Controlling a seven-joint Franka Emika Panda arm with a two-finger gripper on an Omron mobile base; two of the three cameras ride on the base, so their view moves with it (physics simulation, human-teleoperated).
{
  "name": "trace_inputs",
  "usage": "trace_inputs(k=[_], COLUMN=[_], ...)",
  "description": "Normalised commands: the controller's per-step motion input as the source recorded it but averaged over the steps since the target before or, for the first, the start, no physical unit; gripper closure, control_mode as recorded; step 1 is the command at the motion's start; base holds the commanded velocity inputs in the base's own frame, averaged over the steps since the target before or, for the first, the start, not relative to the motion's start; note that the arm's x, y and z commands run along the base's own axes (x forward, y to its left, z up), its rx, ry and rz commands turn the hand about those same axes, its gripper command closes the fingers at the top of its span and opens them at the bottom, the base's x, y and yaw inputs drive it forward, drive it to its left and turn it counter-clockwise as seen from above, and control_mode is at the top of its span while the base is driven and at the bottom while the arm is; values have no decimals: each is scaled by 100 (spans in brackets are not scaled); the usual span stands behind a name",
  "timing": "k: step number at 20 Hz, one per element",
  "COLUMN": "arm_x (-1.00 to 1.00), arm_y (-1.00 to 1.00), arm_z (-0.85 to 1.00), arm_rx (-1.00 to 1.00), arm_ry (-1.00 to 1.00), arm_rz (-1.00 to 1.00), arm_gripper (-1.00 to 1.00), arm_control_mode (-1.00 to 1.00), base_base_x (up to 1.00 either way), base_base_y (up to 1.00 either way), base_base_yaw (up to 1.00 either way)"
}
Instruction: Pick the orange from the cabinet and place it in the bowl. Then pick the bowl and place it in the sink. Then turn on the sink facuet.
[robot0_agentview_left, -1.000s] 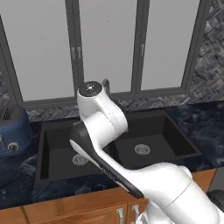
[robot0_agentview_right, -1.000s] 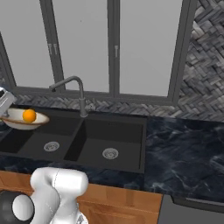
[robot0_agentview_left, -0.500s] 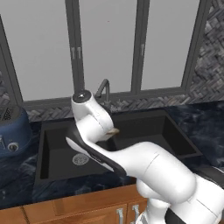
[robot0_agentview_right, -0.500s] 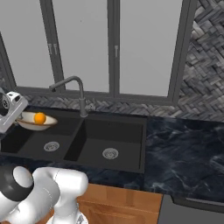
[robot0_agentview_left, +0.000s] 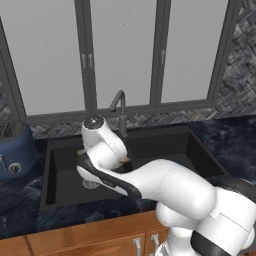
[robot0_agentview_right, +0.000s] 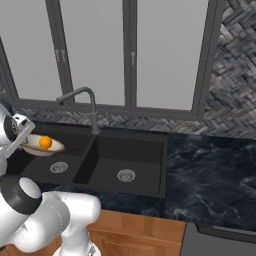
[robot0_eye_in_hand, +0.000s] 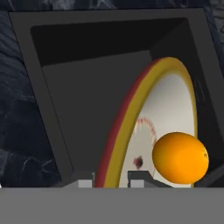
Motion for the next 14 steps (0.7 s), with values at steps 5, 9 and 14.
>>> trace_inputs(k=[5, 9, 14], arm_x=[18, 43, 42], arm_y=[3, 5, 5], arm_z=[-64, -63, -30], arm_rx=[2, 0, 1], arm_ry=[-10, -12, -4], arm_rz=[-1, -7, -12], arm_gripper=[100, 100, 100], arm_control_mode=[-100, -100, -100], base_base_x=[0, 0, 0], base_base_y=[0, 0, 0], base_base_yaw=[0, 0, 0])
